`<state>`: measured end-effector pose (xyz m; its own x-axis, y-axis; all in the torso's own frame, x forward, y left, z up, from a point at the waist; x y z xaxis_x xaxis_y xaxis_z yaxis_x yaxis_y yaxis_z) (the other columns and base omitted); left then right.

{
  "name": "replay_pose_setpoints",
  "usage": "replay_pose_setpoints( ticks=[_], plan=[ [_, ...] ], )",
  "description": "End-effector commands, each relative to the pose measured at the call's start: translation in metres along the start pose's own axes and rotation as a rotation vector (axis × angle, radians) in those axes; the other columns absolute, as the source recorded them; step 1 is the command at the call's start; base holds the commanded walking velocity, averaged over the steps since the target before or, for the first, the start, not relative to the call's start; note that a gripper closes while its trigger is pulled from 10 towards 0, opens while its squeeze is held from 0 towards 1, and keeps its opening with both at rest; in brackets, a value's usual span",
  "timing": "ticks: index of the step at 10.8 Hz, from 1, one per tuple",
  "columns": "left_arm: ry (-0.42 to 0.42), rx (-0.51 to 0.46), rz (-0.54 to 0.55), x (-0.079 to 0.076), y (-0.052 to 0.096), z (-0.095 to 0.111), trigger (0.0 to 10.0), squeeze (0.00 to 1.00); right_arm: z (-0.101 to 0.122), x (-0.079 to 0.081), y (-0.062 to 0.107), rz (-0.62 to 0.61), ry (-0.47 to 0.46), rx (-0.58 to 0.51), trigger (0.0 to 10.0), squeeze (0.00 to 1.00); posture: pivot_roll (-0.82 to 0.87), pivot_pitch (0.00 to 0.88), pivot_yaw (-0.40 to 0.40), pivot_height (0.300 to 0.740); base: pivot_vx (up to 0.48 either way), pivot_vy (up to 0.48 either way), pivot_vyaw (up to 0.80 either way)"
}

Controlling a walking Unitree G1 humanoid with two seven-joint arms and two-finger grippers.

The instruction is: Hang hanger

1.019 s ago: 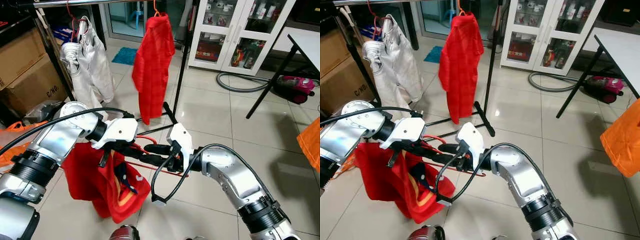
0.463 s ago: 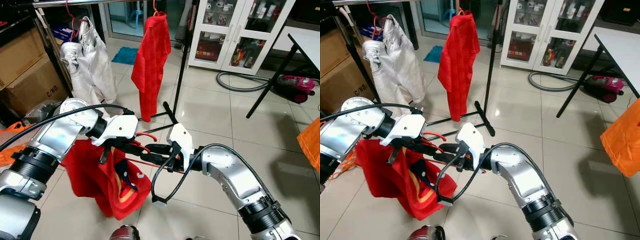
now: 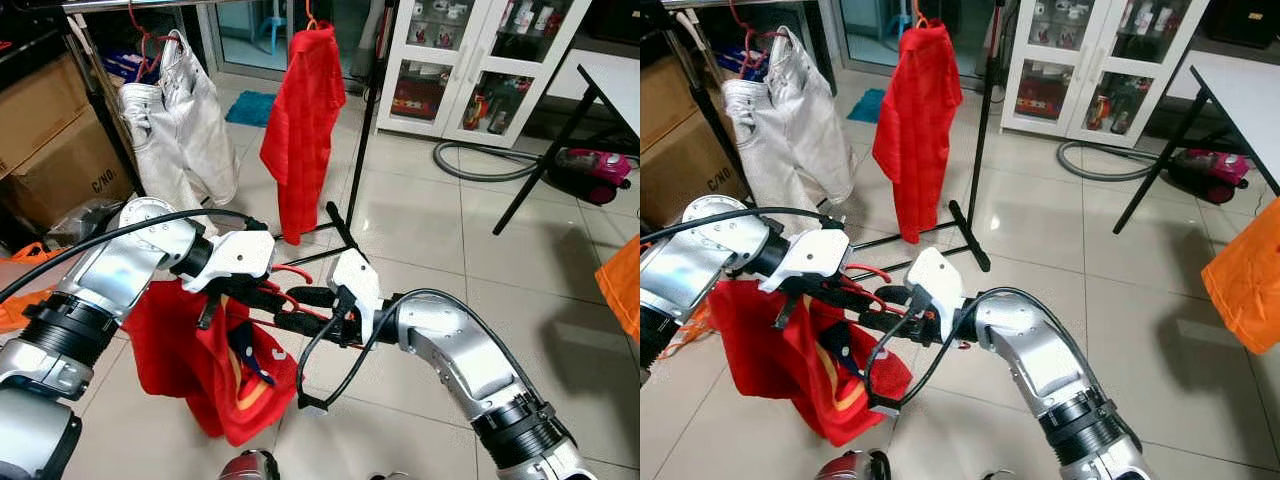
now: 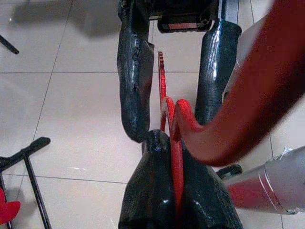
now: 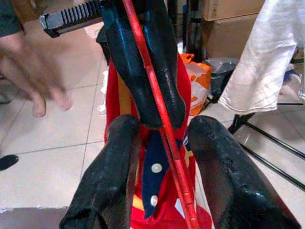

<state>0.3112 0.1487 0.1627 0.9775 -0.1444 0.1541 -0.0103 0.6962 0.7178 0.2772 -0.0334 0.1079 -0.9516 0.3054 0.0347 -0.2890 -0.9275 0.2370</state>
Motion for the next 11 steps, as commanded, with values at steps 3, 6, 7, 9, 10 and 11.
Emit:
replay_pose_setpoints(
  ticks=[3, 6, 7, 9, 10, 11],
  plan=[
    [-0.06, -0.01, 0.016, 0.0068, 0.0048, 0.0138, 10.0, 0.0, -0.0015, -0.0006, 0.0011, -0.001, -0.008, -0.002, 1.3, 0.0, 0.02, 0.048, 0.018, 0.74, 0.0, 0.0, 0.0],
    [-0.067, -0.013, 0.027, 0.0098, 0.0069, 0.0156, 10.0, 0.0, -0.0011, -0.0007, 0.0009, 0.005, -0.009, -0.006, 0.0, 0.0, 0.03, 0.044, 0.019, 0.74, 0.0, 0.0, 0.0],
    [-0.068, -0.014, 0.031, 0.0106, 0.0075, 0.0161, 10.0, 0.0, 0.0001, -0.0014, 0.0005, 0.002, -0.009, -0.012, 0.0, 0.0, 0.03, 0.043, 0.019, 0.74, 0.0, 0.0, 0.0],
    [-0.066, -0.012, 0.026, 0.0105, 0.0085, 0.0157, 10.0, 0.0, 0.001, -0.0023, 0.0003, -0.004, -0.008, -0.018, 0.0, 0.0, 0.03, 0.046, 0.022, 0.74, 0.0, 0.0, 0.0],
    [-0.056, -0.033, 0.026, 0.0105, 0.0104, 0.0171, 10.0, 0.0, 0.0017, -0.0036, 0.001, -0.011, -0.01, -0.022, 0.0, 0.0, 0.03, 0.045, 0.023, 0.74, 0.0, 0.0, 0.0],
    [-0.041, -0.061, 0.026, 0.0107, 0.0118, 0.0198, 10.0, 0.1, 0.0015, -0.004, 0.0017, -0.014, -0.011, -0.023, 0.0, 0.0, 0.03, 0.045, 0.023, 0.74, 0.0, 0.0, 0.0]
  ],
)
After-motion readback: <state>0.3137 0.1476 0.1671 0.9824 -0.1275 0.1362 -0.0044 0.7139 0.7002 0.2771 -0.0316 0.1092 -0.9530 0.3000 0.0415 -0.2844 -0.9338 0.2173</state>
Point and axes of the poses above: a point about 5 cm out from each wrist's last joint towards the gripper, its own y axis pointing back from the gripper into the wrist, its own z axis along the axis of the wrist's last joint, x = y × z, the point moved 2 cm from there along -y, pointing out of the wrist towards the gripper, and after that the axes turned 3 degrees about y, right-handed, at the moved point
